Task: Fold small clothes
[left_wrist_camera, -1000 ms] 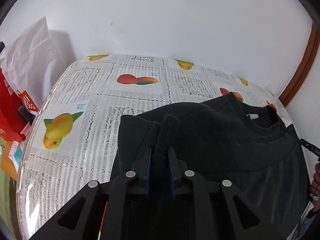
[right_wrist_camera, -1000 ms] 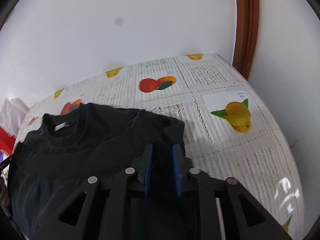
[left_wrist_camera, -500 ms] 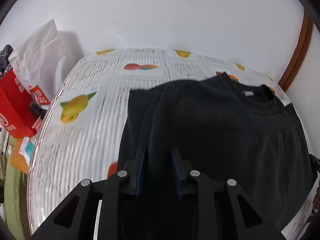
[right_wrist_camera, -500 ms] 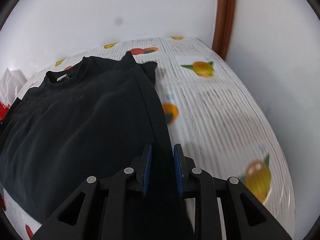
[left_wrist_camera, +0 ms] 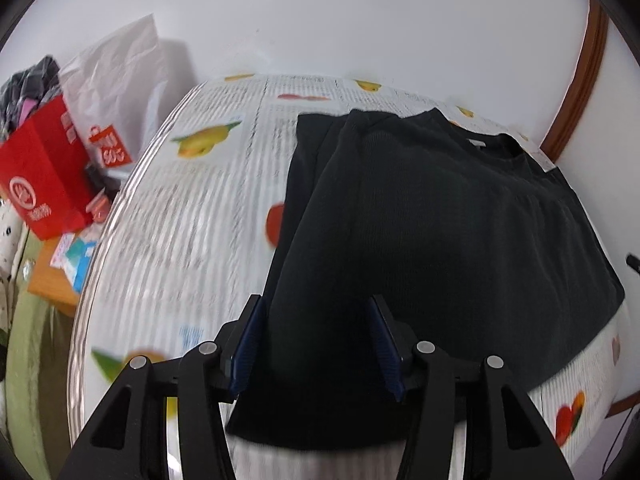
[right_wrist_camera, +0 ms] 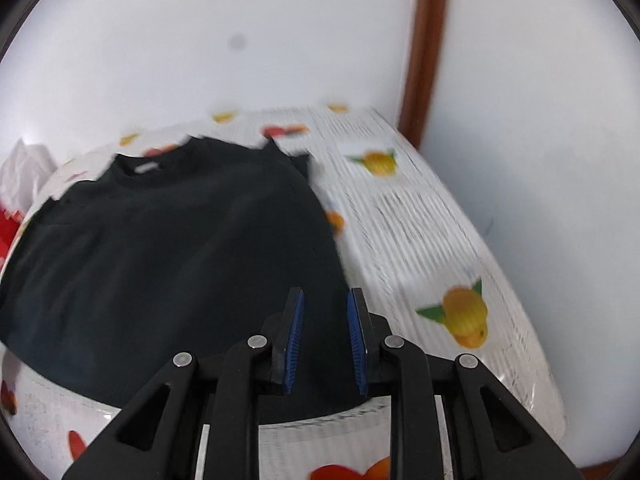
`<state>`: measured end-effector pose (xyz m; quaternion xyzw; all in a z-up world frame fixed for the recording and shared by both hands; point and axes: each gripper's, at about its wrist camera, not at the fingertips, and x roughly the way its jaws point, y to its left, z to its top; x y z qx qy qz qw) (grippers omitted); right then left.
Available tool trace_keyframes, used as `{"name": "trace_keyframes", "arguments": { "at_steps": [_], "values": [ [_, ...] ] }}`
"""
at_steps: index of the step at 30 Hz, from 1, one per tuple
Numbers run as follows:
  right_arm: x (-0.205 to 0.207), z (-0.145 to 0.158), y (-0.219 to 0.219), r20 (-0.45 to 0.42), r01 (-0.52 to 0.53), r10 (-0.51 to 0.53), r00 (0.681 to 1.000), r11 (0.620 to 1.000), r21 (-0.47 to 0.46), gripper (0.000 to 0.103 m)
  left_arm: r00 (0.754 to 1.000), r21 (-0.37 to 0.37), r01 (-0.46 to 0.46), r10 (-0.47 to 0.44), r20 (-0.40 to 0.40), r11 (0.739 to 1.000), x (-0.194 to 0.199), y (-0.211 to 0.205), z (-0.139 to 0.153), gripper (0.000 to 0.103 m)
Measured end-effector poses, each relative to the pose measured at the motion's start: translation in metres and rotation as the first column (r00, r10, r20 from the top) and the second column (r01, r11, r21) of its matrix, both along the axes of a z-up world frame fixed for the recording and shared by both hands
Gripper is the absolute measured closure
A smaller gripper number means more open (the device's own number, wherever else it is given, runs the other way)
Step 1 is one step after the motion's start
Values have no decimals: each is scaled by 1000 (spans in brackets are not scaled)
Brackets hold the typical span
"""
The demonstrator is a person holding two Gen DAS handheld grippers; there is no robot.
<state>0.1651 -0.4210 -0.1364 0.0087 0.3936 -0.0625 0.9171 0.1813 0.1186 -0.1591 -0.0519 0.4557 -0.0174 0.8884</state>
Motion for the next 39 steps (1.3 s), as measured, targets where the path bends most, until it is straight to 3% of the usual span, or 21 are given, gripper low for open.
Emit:
{"name": "trace_keyframes", "arguments": {
  "at_steps": [3,10,17,22,26,30,33,39],
  "values": [
    [0,13,35,31,-65,65,997,998,-1,62,1000,-25,-10,10,3,1000,-20,9,-1,52],
    [13,-2,147,-12,-244,246,969,968,64,59,999,-42,-40,39,-24,998,-74,30,-4,52],
    [6,-35,290,-81,-470,474,877,880,63,57,997,-42,-54,52,-50,998,-120,54,-3,49],
    [-12,-39,365,-68,-569,568,820,822,8,57,998,-88,-50,47,-44,995,-141,71,-8,47],
    [-28,-33,401,-65,-660,659,750,751,-1,56,998,-121,-48,44,-33,992,-146,82,-9,47],
    [-44,-36,431,-81,-720,715,694,692,-54,48,999,-143,-35,31,-29,989,-147,91,-10,47],
    [-55,-40,443,-102,-736,729,677,668,-111,47,999,-159,-31,28,-25,987,-145,97,-12,47],
    [-45,-50,464,-103,-730,726,680,657,-188,40,999,-203,-28,21,-33,979,-138,102,-17,47]
  ]
}}
